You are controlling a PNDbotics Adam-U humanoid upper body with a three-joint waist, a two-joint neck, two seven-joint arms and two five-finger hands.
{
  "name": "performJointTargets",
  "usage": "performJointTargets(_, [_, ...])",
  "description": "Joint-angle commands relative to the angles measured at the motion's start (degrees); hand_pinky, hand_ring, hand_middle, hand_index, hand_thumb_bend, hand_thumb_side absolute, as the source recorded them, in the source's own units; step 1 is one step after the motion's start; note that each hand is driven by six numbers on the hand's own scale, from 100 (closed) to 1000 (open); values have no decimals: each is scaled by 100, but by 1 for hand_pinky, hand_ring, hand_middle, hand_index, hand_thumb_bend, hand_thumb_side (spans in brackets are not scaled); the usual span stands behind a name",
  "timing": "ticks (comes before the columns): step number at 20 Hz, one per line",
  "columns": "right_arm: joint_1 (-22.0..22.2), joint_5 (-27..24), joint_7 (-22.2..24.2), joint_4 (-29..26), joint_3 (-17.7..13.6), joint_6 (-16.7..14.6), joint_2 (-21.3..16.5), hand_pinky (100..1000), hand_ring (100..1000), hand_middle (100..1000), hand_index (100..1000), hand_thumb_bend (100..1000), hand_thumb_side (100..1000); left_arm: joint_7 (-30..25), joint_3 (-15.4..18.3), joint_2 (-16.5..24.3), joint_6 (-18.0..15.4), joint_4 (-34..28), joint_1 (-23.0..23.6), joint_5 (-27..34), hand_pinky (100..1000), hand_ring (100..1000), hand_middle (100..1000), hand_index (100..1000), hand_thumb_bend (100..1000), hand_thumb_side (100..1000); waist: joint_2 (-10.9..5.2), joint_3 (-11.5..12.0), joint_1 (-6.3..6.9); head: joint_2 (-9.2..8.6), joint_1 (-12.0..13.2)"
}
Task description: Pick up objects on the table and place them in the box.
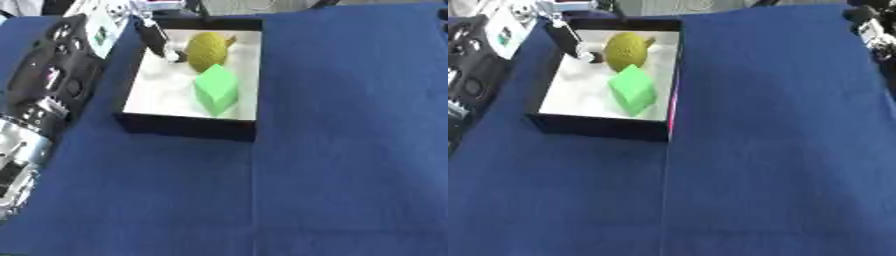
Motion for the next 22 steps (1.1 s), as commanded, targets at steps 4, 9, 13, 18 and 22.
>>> performJointTargets(4, [4, 25, -60, -55, -89, -6, -244, 1000, 927, 889, 861, 100, 470, 353, 273, 858, 345, -499, -206, 1099, 938, 863, 829, 861, 388, 100, -256, 109, 52, 116, -90])
performJointTargets(9, [59, -9, -152, -96, -170, -24, -362, 1000, 927, 888, 861, 100, 470, 714, 730, 1575, 808, -948, 355, 2151, 923, 859, 827, 855, 228, 100, -277, 218, 88, 131, -204])
performJointTargets(13, [92, -21, -236, -116, -240, -48, -415, 1000, 926, 887, 860, 100, 470, 845, 1070, 2109, 1073, -1248, 868, 2876, 915, 853, 822, 851, 116, 100, -276, 290, 55, 122, -304])
performJointTargets(18, [74, -66, -305, -142, -284, -72, -444, 1000, 925, 887, 860, 100, 470, 1109, 1503, 2607, 1332, -1375, 1541, 3614, 894, 836, 811, 854, 100, 198, -264, 356, -19, 54, -390])
performJointTargets(22, [66, -97, -369, -156, -332, -86, -456, 1000, 925, 886, 860, 100, 470, 1763, 1870, 2840, 1692, -1328, 2143, 4612, 825, 775, 758, 880, 100, 552, -250, 385, -78, -8, -426])
